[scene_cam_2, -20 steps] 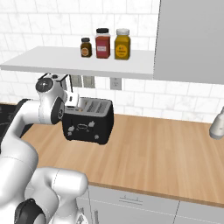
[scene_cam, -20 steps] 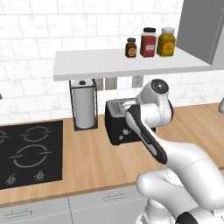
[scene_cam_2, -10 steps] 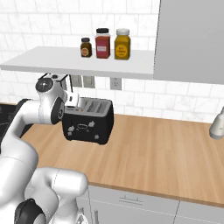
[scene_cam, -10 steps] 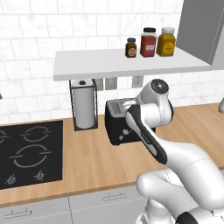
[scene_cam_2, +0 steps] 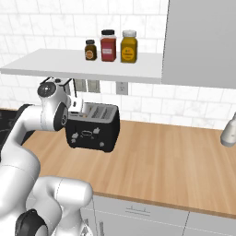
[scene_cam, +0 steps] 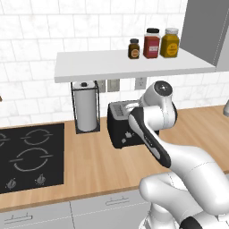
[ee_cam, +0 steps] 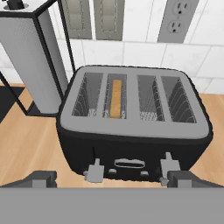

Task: Start the toaster. Once the lever pops up, take the bread to the plate on the dining counter.

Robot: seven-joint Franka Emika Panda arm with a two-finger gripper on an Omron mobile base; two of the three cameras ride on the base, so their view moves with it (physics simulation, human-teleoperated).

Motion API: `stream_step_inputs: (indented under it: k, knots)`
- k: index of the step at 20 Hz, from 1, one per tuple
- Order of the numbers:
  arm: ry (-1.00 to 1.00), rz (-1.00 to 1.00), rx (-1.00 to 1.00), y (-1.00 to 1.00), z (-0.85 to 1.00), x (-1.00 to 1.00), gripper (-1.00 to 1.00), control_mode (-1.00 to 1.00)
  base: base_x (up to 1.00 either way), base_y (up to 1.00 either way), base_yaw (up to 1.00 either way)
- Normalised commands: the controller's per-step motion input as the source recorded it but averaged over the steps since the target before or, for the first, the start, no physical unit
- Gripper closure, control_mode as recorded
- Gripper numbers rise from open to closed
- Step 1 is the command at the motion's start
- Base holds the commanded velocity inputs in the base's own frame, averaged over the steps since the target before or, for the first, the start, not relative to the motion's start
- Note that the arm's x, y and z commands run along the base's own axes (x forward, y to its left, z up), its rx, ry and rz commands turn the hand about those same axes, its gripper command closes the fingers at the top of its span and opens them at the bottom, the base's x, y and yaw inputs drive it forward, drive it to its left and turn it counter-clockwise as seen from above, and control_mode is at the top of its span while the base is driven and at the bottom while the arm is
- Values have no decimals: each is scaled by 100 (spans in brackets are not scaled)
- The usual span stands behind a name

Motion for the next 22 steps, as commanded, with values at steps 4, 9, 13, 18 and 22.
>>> stream_step_inputs:
  k: [4,9,13,18,22]
  knots:
    - [0,0,0,0,0,0,-100,-100,0,0,0]
    - [0,0,0,0,0,0,-100,-100,0,0,0]
    - [0,0,0,0,0,0,-100,-100,0,0,0]
    - [0,0,0,0,0,0,-100,-100,0,0,0]
    - [0,0,0,0,0,0,-100,-100,0,0,0]
